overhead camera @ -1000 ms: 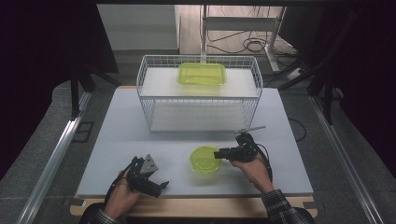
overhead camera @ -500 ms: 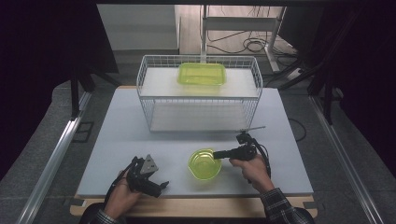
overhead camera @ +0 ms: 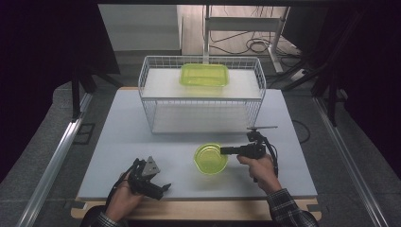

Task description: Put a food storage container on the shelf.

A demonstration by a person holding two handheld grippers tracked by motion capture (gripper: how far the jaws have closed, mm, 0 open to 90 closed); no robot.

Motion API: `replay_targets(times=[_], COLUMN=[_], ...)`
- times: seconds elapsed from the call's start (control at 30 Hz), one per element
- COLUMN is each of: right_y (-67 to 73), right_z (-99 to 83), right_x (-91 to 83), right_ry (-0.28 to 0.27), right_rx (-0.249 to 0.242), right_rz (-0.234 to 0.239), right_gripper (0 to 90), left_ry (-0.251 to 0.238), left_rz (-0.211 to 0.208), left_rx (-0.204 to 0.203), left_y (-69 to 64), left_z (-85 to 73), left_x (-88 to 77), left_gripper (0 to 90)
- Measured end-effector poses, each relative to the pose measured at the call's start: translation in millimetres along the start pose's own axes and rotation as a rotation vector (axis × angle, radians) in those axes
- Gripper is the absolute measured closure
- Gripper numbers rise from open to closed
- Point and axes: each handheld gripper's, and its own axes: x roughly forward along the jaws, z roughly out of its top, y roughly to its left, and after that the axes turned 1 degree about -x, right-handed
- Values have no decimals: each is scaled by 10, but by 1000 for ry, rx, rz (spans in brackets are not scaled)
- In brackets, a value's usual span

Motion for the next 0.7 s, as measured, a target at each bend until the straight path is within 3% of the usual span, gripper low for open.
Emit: replay_targets(times=[0.7], right_y=[117], right_z=[279], right_x=[-268], right_ry=[-116], right_rx=[-1], right_rz=[29], right_gripper=[815], left_ry=[1], left_rz=[-3], left_rx=[-5], left_y=[3], left_z=[-1], left_x=[1], left_gripper=[4])
